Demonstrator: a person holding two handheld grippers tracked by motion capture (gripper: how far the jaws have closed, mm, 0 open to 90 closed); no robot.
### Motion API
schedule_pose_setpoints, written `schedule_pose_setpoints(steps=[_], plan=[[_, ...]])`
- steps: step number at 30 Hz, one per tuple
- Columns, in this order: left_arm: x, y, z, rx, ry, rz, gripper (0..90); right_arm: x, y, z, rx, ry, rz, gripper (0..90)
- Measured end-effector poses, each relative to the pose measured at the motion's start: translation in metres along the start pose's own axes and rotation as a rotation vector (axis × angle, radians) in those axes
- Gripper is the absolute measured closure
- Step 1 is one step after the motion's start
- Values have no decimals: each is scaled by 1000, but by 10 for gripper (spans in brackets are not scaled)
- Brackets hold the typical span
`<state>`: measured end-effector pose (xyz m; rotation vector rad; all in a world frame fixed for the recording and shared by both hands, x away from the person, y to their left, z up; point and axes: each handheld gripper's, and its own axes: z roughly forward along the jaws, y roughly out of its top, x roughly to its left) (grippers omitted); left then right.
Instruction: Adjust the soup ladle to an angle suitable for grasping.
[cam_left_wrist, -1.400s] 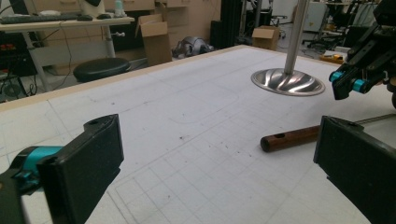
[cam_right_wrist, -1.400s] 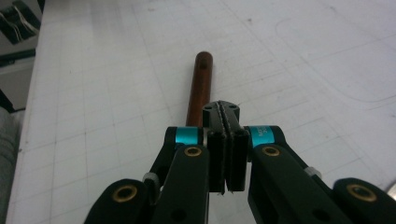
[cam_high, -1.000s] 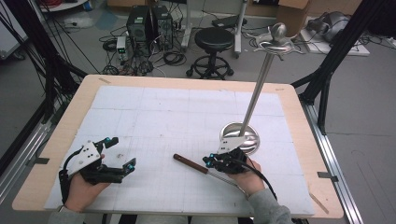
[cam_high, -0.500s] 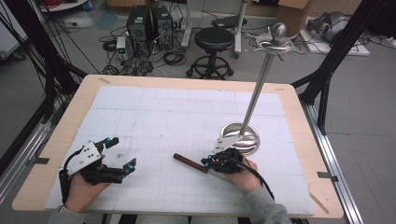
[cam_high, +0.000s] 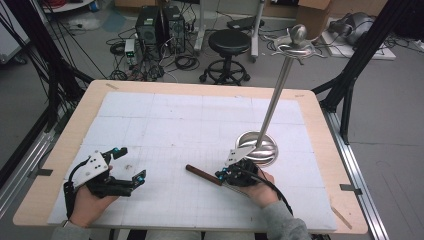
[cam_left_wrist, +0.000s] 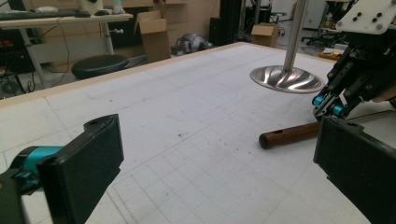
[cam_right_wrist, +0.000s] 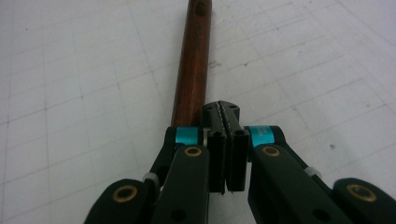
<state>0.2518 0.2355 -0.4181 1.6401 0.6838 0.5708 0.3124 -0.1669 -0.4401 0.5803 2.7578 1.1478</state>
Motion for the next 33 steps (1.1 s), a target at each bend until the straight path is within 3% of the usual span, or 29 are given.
schedule_pose_setpoints(steps=[10, 33], plan=[[0, 0, 0, 4, 3, 2, 20, 3, 2, 2, 5, 15, -4, 899], [0, 0, 0, 6, 0, 1, 20, 18, 9, 8, 31, 123, -125, 900]])
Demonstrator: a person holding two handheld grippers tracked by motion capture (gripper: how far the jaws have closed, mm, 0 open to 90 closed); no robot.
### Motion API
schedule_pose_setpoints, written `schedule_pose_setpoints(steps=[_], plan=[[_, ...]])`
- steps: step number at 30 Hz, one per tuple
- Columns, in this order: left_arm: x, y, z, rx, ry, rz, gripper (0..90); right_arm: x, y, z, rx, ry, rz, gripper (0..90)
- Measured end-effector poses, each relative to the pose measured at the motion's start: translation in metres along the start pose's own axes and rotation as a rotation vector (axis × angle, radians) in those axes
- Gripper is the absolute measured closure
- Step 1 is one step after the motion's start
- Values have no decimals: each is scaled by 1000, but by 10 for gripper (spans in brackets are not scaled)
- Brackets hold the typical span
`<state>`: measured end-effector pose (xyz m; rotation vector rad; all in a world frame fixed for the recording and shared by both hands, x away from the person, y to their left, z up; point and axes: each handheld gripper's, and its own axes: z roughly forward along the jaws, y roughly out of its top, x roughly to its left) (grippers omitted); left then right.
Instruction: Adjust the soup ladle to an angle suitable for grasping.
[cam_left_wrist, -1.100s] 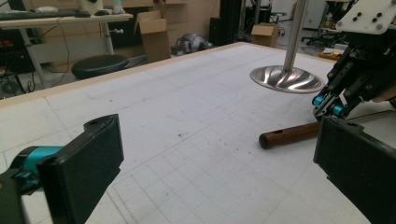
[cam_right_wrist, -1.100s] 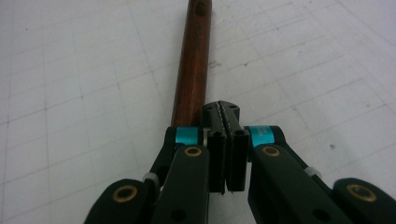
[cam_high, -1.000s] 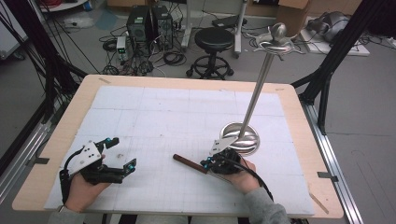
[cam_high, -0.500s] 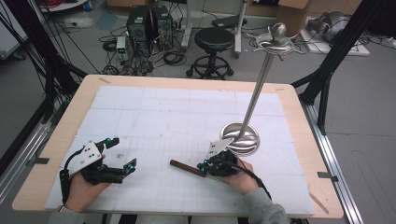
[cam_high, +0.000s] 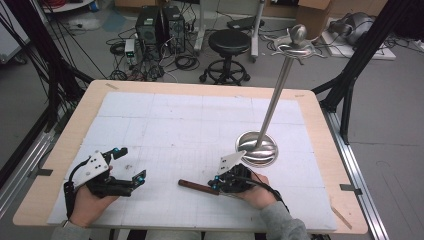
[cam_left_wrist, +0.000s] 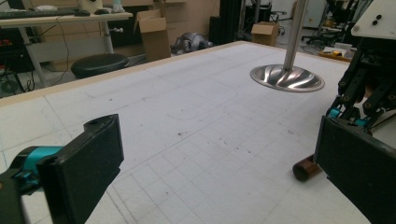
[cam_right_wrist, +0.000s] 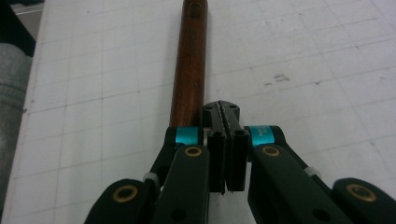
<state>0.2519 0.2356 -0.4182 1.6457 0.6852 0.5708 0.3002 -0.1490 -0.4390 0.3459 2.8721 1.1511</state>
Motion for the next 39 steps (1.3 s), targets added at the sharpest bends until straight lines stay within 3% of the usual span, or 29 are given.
schedule_pose_setpoints(steps=[9, 17, 21, 25, 31, 35, 39], plan=[[0, 0, 0, -3, 1, 1, 20, 5, 2, 2, 9, 44, -37, 900], [0, 0, 0, -2, -2, 1, 20, 6, 3, -2, -6, 41, -46, 888], [0, 0, 0, -2, -3, 1, 20, 8, 5, -10, -39, 25, -47, 784], [0, 0, -1, -7, 4, 3, 20, 9, 8, -19, -70, -4, -34, 600], [1, 0, -1, -4, 5, -3, 20, 8, 11, -34, -51, -67, -26, 367], [1, 0, 1, -1, 2, -7, 20, 9, 11, -46, -110, -66, -19, 149], [1, 0, 2, 1, -1, -5, 20, 12, 10, -59, -127, -84, -15, 88]])
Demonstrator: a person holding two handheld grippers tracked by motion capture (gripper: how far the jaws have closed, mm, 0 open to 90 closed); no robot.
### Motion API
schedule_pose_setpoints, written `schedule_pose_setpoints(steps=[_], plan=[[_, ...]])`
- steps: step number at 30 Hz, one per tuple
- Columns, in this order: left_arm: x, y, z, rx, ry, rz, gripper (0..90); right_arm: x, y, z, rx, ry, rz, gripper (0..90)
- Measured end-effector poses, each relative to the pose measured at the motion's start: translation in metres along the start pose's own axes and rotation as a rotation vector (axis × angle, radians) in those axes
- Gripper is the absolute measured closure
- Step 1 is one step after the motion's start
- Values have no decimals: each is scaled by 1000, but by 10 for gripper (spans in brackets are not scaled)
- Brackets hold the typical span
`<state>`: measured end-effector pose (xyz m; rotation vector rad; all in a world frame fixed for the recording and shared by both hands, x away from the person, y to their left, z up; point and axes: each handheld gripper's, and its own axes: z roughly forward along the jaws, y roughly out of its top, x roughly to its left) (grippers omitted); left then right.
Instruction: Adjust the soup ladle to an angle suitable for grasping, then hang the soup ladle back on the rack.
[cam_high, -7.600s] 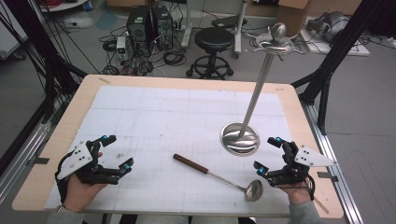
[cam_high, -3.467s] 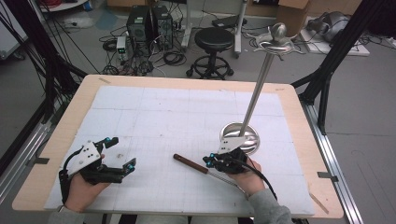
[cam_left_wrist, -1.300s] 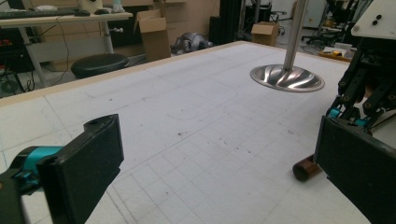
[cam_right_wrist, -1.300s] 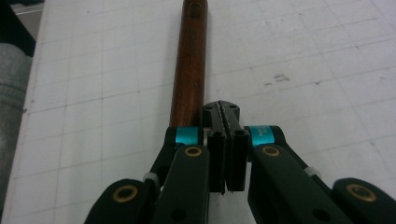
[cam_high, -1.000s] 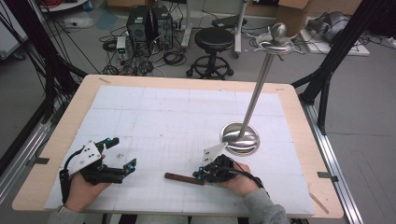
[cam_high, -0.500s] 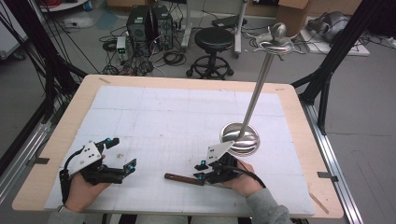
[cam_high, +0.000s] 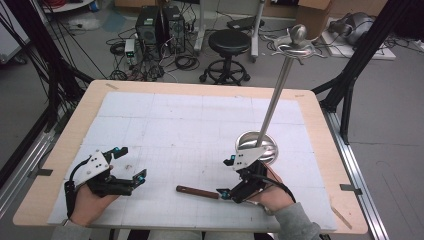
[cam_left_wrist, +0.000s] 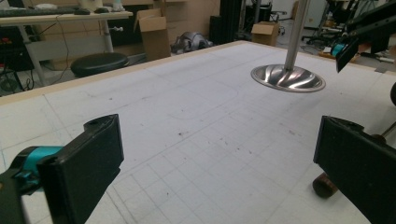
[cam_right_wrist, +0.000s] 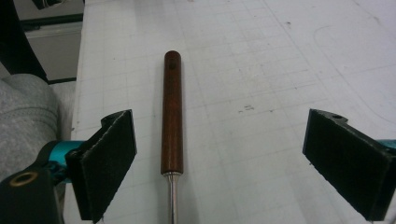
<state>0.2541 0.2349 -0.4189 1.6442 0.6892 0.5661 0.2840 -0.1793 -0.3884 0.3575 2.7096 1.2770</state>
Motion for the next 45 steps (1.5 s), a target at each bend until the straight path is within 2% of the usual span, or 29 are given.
schedule_pose_setpoints(steps=[2, 6, 9, 22, 27, 28, 29, 33, 36, 40, 44, 45], plan=[[0, 0, 0, 0, -1, 3, 20, -1, 0, -5, -3, -10, 18, 88], [0, 0, 0, 1, 0, 3, 20, -2, -1, -10, 29, -21, 11, 88], [0, 0, -1, 4, 0, 3, 20, -1, -1, -11, 58, -4, 4, 89], [-1, 0, -2, 7, 1, 5, 20, 1, -5, -2, 217, 56, -19, 89], [0, -1, -3, 1, 1, -2, 20, 0, -7, 2, 266, 49, -8, 89], [1, -1, -3, 1, 2, -3, 20, -1, -7, 3, 270, 49, -10, 89], [0, -1, -2, 0, 1, -8, 20, 0, -8, 4, 280, 48, 7, 89], [-1, -1, -1, 10, -1, 4, 20, 0, -10, 5, 293, 59, 8, 93], [0, -1, -2, 7, 1, -1, 20, 0, -11, 7, 307, 64, -9, 93], [-1, -1, -1, 7, -1, -2, 20, 1, -11, 9, 323, 46, -15, 93], [0, -1, -2, 7, 1, 0, 20, 2, -12, 12, 351, 60, -27, 97], [0, -1, -2, 7, 1, 0, 20, 2, -12, 14, 364, 64, -24, 129]])
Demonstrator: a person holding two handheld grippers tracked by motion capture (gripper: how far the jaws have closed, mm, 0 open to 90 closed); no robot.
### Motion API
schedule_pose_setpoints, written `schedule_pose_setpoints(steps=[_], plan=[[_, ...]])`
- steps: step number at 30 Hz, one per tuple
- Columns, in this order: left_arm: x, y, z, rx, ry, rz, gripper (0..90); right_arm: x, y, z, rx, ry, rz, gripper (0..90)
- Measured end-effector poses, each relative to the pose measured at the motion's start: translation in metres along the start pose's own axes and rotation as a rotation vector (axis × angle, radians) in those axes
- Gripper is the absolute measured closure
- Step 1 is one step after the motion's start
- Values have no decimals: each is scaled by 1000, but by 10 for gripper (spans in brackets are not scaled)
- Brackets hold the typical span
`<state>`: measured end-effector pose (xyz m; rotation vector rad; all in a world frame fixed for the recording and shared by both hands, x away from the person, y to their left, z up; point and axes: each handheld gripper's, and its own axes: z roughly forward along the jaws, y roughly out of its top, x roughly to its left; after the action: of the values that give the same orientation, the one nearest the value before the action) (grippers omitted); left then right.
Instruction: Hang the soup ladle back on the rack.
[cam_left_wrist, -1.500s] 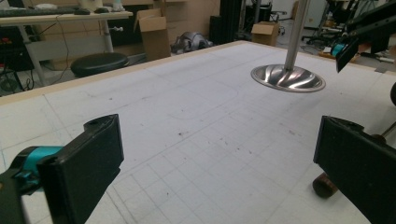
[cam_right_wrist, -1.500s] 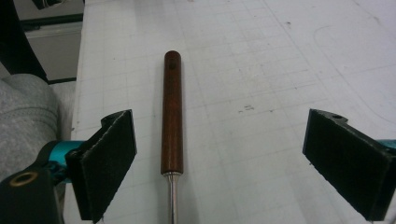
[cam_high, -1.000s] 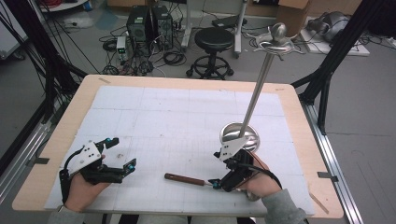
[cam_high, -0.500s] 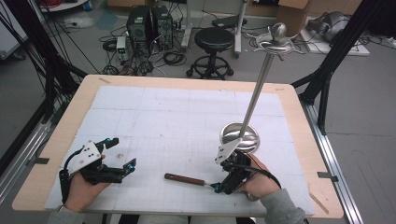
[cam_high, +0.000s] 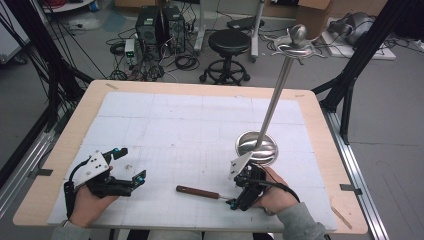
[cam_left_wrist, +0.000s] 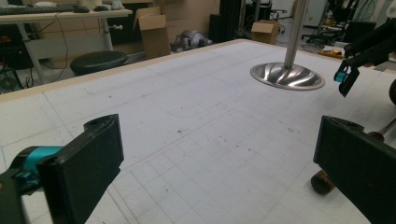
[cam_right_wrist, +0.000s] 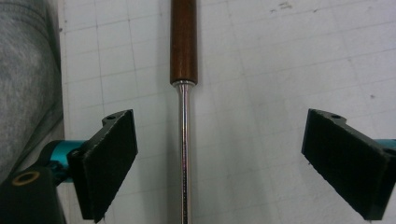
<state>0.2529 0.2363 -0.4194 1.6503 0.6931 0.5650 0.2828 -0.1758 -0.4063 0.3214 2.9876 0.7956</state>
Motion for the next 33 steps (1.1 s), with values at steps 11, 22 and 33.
schedule_pose_setpoints(steps=[11, 22, 33], plan=[[0, 0, 0, 3, -1, -2, 20, 3, 3, 11, 74, 37, -30, 230], [-1, 0, 1, 8, 2, 1, 20, 10, 3, 13, 125, 13, -70, 459], [-2, -1, -1, 10, 6, 7, 20, 13, 3, 12, 129, 1, -42, 577]])
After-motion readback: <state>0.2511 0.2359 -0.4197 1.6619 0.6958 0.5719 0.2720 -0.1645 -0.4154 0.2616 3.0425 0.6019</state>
